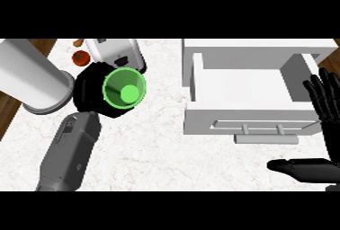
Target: Pick up the cup, place it into the drawer and close the drawer
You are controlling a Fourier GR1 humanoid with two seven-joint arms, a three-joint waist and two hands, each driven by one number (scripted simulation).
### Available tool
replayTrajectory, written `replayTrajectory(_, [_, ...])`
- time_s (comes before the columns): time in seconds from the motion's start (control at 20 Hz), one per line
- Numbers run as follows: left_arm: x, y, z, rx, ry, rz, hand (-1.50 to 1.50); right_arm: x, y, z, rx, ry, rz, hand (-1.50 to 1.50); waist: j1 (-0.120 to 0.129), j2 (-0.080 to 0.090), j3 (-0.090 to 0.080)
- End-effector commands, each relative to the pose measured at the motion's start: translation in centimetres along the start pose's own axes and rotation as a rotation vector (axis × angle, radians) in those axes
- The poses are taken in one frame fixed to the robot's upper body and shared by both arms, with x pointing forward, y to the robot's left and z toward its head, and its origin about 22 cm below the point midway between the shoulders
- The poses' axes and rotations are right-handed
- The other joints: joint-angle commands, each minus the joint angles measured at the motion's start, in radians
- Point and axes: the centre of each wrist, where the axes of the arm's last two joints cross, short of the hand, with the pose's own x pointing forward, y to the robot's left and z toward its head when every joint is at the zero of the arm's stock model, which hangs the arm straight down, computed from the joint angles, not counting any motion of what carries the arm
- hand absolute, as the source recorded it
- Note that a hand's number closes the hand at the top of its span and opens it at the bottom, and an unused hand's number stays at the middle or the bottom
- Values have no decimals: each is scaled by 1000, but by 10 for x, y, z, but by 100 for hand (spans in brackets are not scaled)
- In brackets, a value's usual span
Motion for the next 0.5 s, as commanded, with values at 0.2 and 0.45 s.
replayTrajectory(0.2, [44, -97, -85, -113, -25, -30, 150, -8, 12, 0, 12, 5, -20, -150, -16, 5, 0])
replayTrajectory(0.45, [73, -126, -118, -149, 9, -81, 150, 0, 8, 1, 7, -19, -3, -150, -15, 6, -1])
